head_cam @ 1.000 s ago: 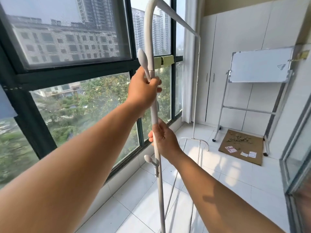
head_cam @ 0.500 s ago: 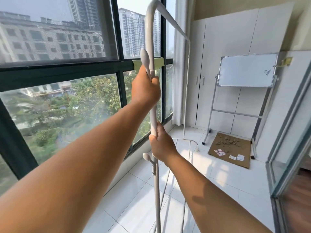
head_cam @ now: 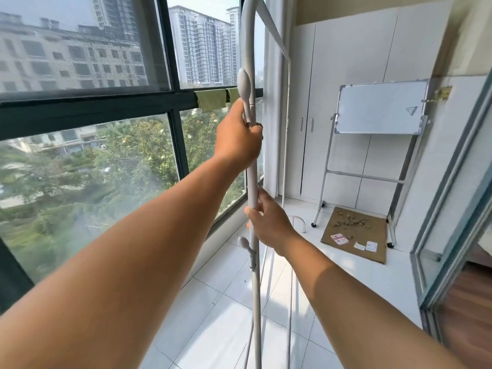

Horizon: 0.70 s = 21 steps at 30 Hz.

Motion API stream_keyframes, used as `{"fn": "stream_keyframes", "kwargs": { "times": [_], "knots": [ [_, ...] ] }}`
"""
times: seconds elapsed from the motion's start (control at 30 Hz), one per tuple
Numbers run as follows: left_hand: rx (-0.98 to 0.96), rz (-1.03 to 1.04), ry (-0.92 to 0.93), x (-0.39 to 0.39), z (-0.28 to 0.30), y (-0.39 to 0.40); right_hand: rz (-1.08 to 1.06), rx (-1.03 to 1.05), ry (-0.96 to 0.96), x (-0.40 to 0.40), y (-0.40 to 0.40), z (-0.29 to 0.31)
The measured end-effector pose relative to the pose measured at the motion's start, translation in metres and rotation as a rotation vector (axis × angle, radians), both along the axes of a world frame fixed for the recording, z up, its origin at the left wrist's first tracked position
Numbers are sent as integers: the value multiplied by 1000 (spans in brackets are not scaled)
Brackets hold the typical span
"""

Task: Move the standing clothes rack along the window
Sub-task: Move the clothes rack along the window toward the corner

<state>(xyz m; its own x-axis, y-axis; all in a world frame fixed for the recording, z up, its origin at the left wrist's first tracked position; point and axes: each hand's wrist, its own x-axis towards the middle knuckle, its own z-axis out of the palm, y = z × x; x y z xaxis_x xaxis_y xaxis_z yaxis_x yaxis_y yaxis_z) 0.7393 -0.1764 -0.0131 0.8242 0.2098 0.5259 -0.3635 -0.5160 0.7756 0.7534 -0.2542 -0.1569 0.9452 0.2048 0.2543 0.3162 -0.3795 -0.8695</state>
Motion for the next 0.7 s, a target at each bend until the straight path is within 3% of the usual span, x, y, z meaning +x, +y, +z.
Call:
{"fn": "stream_keyframes", "kwargs": {
  "times": [0.37, 0.7],
  "knots": [
    [123, 32, 2, 89, -3, 34, -31, 118, 48, 84, 28, -6],
    [91, -36, 2, 152, -4, 62, -81, 83, 137, 144, 51, -3]
  ]
}}
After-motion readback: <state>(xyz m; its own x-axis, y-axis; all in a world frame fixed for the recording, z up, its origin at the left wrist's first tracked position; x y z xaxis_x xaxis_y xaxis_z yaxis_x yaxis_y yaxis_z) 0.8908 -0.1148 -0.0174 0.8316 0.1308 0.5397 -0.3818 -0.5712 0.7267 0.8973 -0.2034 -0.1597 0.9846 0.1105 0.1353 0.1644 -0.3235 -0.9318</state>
